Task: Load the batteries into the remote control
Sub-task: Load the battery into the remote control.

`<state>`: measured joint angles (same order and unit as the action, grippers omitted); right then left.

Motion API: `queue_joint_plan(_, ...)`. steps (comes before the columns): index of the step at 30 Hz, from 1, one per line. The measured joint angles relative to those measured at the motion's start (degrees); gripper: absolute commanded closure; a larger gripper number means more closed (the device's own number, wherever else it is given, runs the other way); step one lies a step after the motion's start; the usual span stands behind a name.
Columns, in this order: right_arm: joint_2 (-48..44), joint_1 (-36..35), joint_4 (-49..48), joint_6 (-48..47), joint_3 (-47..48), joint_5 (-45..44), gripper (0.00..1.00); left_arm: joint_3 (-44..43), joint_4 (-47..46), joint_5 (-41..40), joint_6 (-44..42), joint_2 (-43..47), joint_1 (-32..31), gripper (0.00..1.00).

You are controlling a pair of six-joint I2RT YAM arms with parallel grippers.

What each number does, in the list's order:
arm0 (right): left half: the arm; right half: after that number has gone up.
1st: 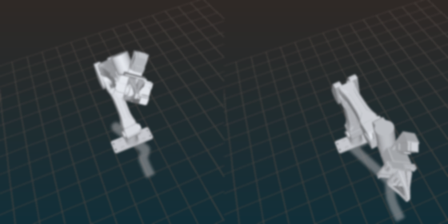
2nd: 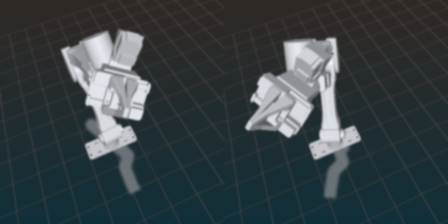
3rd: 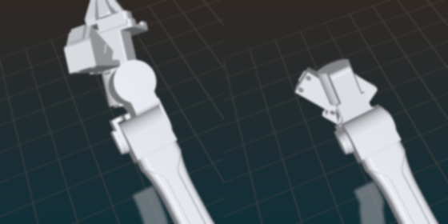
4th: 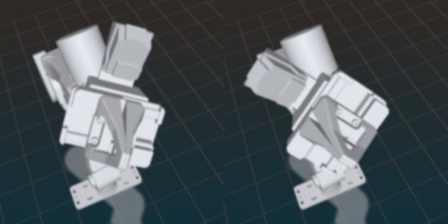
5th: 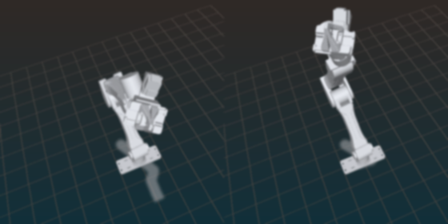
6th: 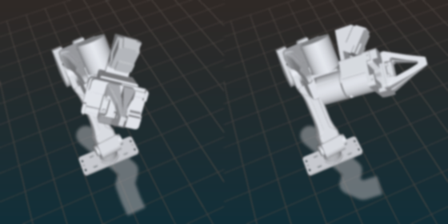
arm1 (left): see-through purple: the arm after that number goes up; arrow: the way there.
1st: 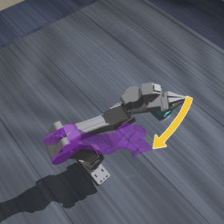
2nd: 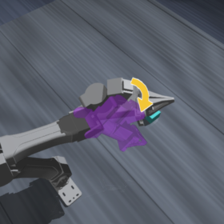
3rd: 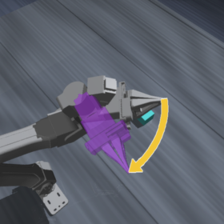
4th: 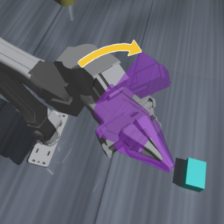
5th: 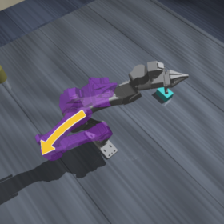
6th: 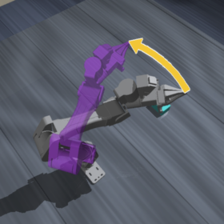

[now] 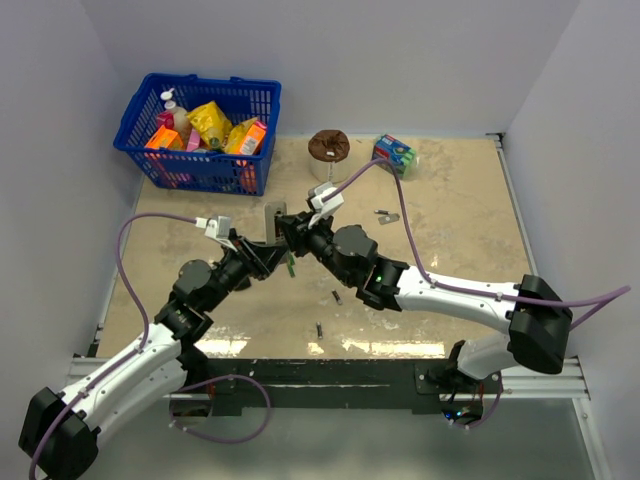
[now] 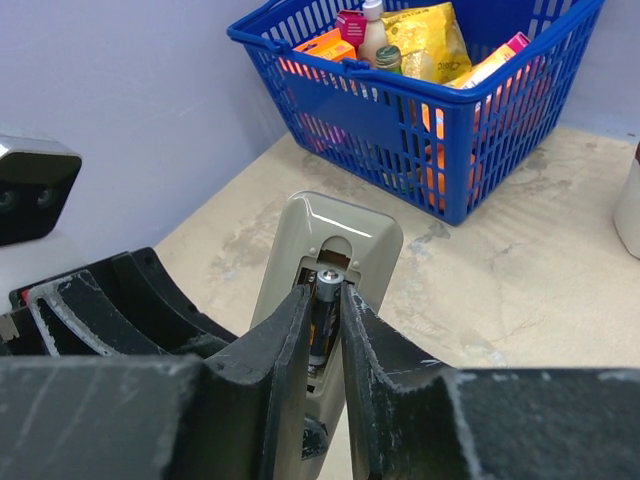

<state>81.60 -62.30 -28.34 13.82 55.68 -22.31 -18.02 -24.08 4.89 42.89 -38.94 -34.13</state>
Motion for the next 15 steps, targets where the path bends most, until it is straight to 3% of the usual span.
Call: queue_joint_plan(15, -0.04, -0.22, 0.52, -0.68, 0.13, 0.26, 0.72, 0.02, -0.35, 0.04, 0.00, 0.00, 0.00, 1.00)
